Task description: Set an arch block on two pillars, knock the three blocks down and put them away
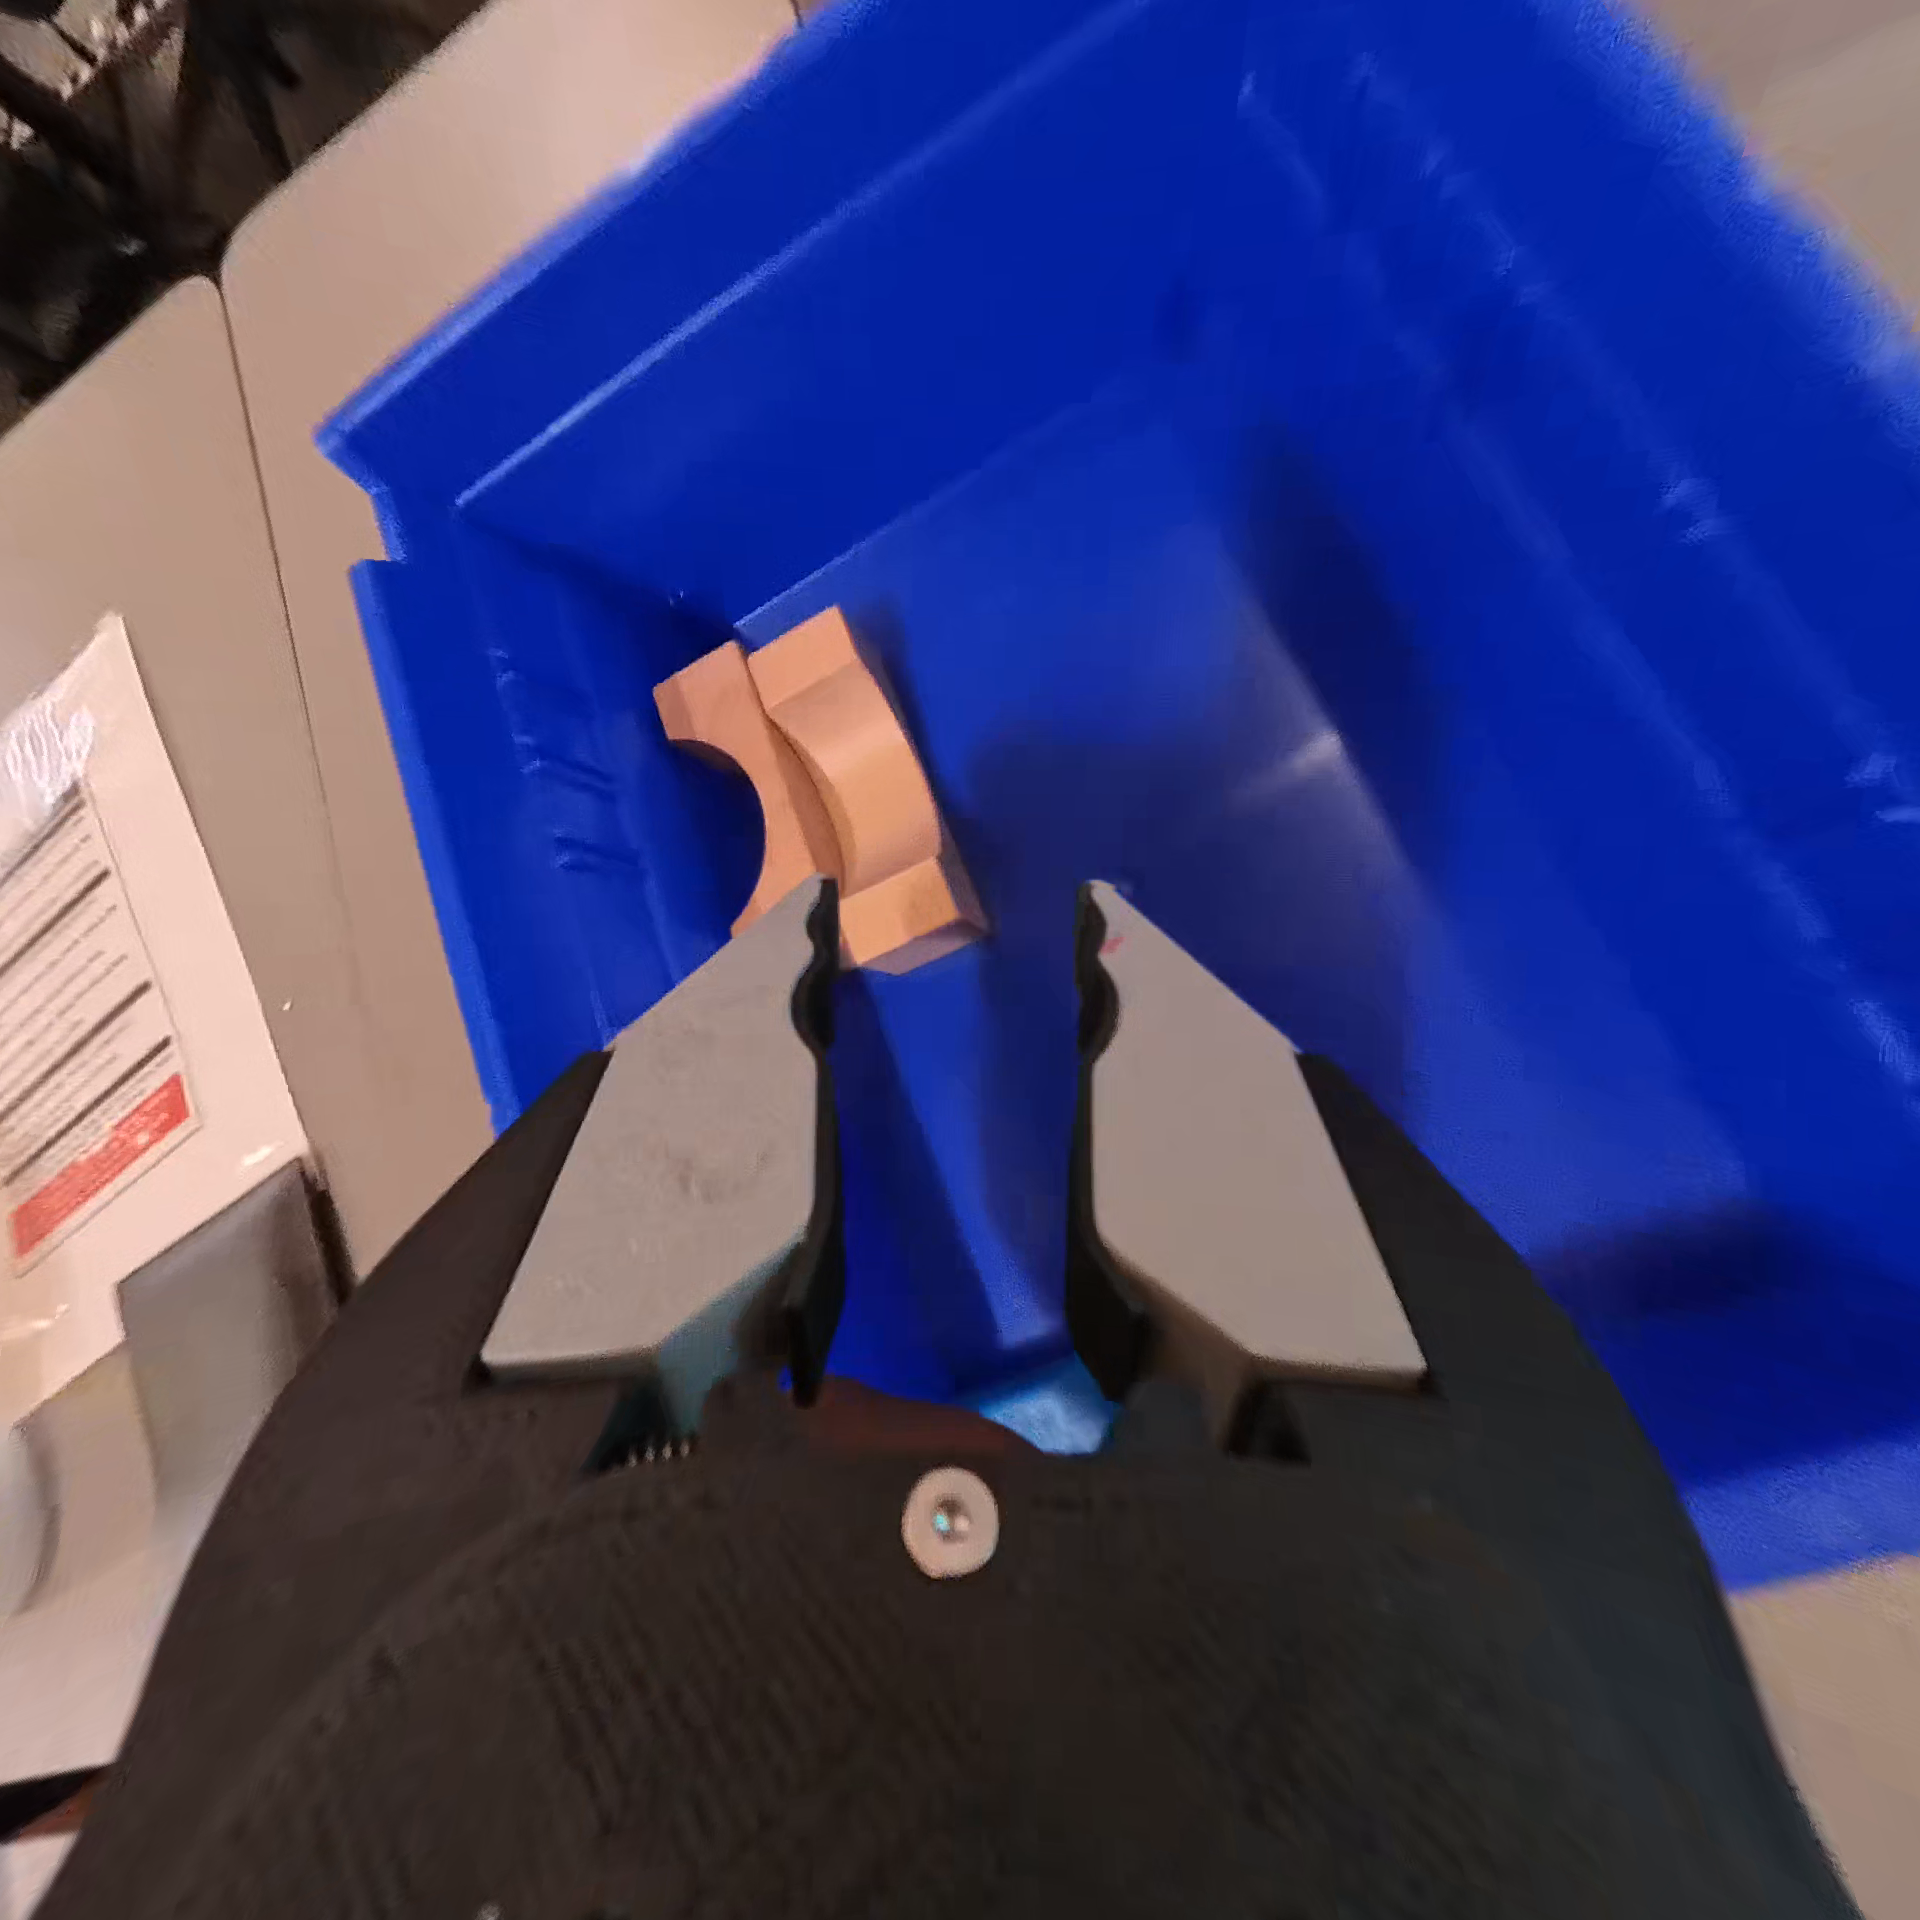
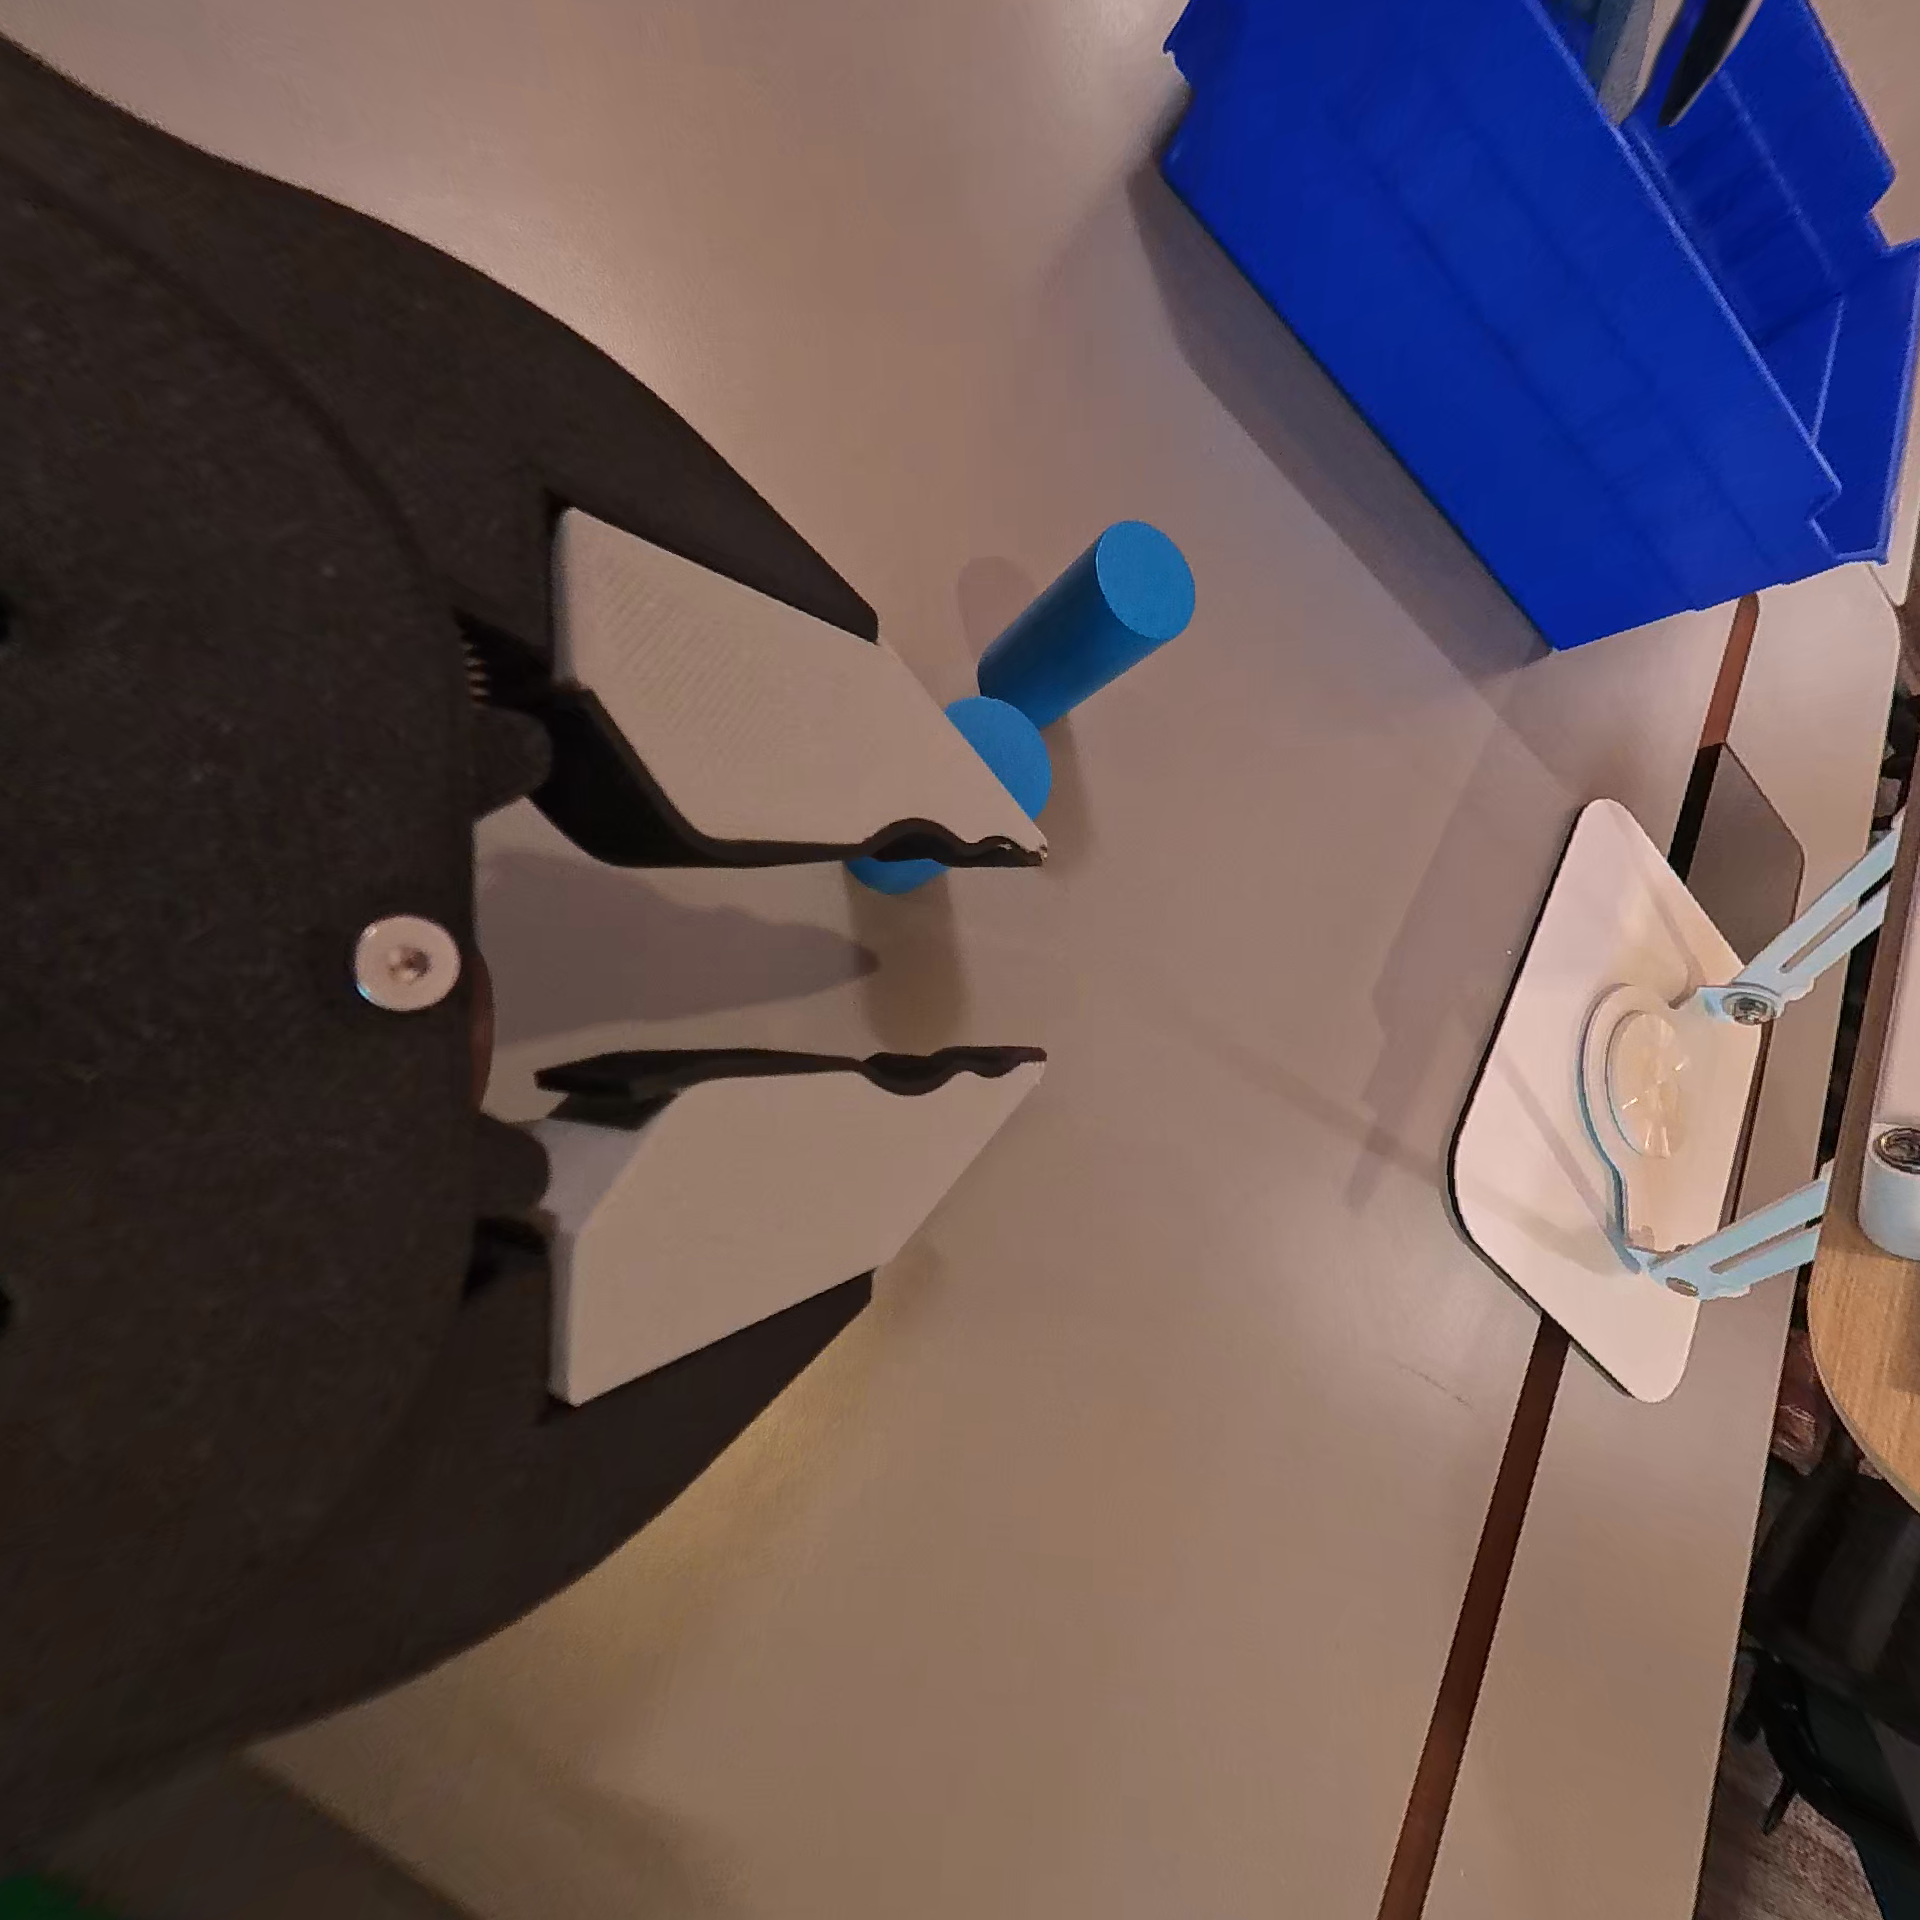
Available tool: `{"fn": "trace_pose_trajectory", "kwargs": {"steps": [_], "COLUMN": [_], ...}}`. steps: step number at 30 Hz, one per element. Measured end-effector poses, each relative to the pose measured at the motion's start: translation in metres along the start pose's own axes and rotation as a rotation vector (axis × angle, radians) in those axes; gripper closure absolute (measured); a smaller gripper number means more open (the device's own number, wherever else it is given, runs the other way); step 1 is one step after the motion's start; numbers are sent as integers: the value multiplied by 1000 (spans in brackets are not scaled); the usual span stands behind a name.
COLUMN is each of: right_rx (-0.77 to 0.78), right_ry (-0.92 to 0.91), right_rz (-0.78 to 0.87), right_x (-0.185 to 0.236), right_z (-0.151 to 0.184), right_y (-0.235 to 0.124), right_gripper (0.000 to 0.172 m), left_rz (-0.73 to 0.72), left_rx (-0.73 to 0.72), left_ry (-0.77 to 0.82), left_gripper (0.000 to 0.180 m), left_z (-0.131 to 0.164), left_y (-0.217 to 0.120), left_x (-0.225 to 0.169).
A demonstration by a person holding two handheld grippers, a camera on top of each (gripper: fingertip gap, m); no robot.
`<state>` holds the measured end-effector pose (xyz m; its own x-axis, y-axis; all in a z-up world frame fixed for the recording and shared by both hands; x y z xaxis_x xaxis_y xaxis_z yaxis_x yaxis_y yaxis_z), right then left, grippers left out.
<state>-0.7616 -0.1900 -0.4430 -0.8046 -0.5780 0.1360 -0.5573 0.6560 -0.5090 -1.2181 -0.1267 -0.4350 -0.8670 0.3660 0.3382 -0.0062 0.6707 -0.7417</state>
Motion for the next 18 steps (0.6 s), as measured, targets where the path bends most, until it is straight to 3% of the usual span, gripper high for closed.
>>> {"fn": "trace_pose_trajectory", "kwargs": {"steps": [8,18], "right_rx": [-3,3], "right_ry": [-5,-14], "right_rz": [-15,-36], "right_x": [2,7], "right_z": [-1,-1], "right_y": [-1,0], "right_gripper": [140,140], "left_rz": [-54,-65], "left_rx": [294,414], "left_ry": [284,557], "left_gripper": [137,147], "left_z": [12,9], "left_y": [45,50], "left_x": [-3,-6]}}
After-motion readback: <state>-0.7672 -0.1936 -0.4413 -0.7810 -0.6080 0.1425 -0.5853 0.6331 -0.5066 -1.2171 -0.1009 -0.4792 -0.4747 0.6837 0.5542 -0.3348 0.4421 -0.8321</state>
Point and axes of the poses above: each gripper's, where its closed fingertips meet, y out along the fingers, z out of its underside, x = y × z across the jaws, the point moved 6 cm from there along -y, back along the fingers, and after that the axes turned 2 degrees about -z, right-handed, at the moved point
